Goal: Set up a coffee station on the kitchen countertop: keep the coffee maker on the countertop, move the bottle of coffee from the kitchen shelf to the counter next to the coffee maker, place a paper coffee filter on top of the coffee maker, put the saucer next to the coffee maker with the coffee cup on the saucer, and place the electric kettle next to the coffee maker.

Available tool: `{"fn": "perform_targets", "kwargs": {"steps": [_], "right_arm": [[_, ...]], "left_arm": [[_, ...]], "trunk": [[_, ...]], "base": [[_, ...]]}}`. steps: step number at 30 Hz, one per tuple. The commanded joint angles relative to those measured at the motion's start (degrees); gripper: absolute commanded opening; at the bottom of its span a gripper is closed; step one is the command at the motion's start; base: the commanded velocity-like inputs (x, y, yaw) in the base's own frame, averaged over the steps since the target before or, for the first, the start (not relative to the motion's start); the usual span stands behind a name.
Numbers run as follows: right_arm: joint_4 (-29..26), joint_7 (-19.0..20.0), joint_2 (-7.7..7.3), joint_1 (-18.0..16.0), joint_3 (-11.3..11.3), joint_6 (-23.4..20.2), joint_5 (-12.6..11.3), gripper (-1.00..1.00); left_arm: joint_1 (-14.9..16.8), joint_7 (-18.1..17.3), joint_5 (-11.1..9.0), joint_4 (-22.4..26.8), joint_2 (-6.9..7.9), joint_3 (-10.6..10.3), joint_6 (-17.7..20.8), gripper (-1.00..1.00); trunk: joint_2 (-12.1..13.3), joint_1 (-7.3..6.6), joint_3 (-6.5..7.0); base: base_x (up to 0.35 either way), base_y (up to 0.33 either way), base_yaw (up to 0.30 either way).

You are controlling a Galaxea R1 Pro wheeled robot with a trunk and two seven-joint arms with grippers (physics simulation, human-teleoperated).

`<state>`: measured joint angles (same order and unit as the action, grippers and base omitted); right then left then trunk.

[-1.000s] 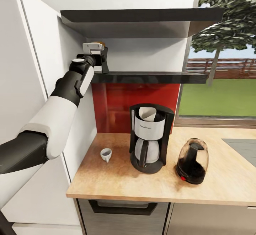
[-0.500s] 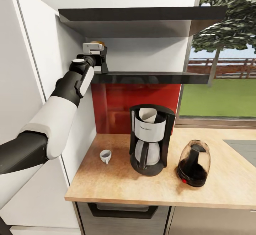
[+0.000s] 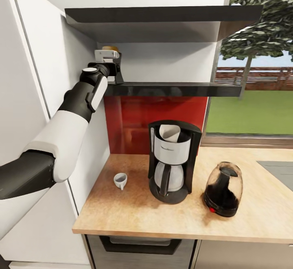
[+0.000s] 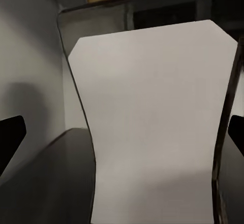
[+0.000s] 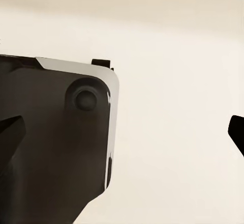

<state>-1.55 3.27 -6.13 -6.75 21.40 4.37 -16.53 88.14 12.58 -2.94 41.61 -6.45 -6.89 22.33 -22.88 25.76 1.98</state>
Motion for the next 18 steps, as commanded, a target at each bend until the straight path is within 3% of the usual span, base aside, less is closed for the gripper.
{"fn": "perform_targets", "kwargs": {"steps": [1,10,18], "right_arm": [[0.1,0.3,0.0,0.0,0.4,0.2,-0.6,1.0],[0.1,0.3,-0.02,0.0,0.4,0.2,-0.6,1.0],[0.0,0.3,-0.02,0.0,0.4,0.2,-0.6,1.0]], "left_arm": [[0.0,0.4,-0.3,0.1,0.03,-0.2,0.3,1.0],[0.0,0.5,-0.2,0.0,0.04,-0.2,0.2,1.0],[-2.4,-0.7,0.0,0.2,0.04,-0.3,0.1,1.0]], "trunk": [[0.0,0.03,-0.02],[0.0,0.03,-0.02],[0.0,0.03,-0.02]], "base": [[0.04,0.0,0.0],[0.009,0.0,0.0],[0.0,0.0,0.0]]}}
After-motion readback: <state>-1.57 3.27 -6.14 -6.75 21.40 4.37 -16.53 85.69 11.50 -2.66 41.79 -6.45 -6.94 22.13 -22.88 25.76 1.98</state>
